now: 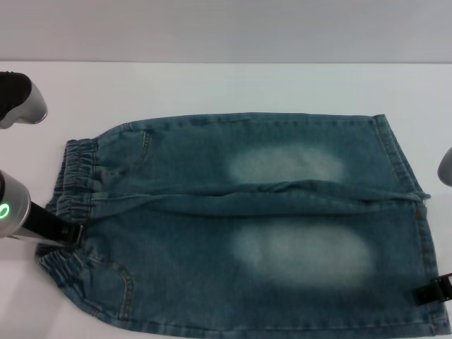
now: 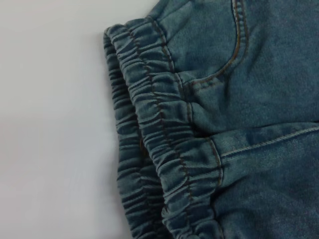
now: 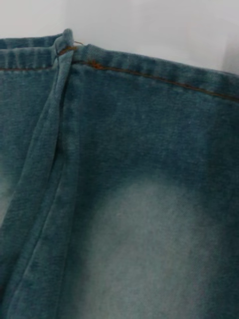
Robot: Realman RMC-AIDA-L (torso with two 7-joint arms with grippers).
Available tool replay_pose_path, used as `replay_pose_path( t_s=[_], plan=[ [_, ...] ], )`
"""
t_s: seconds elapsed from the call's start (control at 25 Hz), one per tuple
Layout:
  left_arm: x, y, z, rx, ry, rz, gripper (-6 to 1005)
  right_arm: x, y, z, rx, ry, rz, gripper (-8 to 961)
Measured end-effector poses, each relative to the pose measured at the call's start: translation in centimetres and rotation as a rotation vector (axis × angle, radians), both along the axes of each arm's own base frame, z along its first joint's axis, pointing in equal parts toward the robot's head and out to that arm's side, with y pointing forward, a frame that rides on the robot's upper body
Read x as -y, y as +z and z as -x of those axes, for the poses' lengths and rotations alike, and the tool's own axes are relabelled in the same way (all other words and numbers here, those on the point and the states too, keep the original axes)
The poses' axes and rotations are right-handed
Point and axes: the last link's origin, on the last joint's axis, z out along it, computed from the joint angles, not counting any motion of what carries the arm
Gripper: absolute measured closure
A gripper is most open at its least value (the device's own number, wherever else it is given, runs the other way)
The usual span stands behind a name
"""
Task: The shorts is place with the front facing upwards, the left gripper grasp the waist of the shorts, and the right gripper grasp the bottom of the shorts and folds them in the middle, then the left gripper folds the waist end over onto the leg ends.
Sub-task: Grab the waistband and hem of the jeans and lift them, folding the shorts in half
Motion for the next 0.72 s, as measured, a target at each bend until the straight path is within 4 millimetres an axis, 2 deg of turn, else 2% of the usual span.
replay_pose_path(
  t_s=[0.72],
  plan=[
    [-0.19,-0.01,-0.27,0.001,-0.009,0.001,971,-0.82,-0.3,0.2,0.007,0.014,0.008,151]
  ],
)
